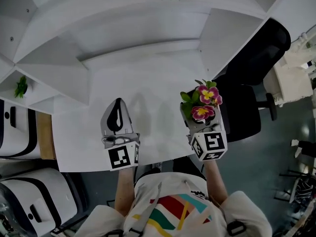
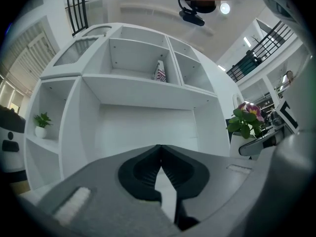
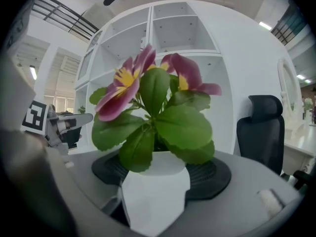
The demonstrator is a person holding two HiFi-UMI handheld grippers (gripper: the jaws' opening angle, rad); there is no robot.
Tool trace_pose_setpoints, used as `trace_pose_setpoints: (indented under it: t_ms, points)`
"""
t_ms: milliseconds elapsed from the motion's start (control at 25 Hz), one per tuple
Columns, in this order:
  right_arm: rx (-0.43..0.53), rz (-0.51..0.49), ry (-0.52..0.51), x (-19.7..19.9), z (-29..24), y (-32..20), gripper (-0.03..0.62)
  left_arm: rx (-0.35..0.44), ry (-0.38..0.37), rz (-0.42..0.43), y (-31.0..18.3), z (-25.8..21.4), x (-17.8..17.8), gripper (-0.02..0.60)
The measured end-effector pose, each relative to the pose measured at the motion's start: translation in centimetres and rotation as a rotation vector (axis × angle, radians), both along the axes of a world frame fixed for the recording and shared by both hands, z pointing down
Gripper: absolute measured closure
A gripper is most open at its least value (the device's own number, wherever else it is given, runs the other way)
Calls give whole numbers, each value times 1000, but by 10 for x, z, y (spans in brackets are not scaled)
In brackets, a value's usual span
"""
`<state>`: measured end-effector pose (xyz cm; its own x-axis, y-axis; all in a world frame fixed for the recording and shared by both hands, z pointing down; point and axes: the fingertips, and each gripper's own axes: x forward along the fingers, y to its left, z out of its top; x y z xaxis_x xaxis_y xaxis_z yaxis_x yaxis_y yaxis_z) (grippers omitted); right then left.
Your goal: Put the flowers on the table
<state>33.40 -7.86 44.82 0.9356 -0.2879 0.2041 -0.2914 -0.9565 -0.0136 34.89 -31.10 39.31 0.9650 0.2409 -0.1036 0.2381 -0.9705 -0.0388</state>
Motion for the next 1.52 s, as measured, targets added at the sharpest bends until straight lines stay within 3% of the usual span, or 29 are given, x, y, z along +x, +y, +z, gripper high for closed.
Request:
trace_pose_setpoints:
  t_ms: [440, 600, 840, 1520]
  points:
    - [-40, -9, -73, 78, 34, 28, 267, 29, -48, 60, 39, 17, 33, 577]
    - [-8, 11, -129, 116, 60, 43, 267, 54, -69, 92, 54, 23, 44, 577]
    - [-35, 27, -183, 162, 99, 65, 267, 76, -92, 131, 79, 36, 58, 577]
    - [-107, 32, -335, 266, 174, 92, 267, 114, -181, 95, 83, 63, 67, 577]
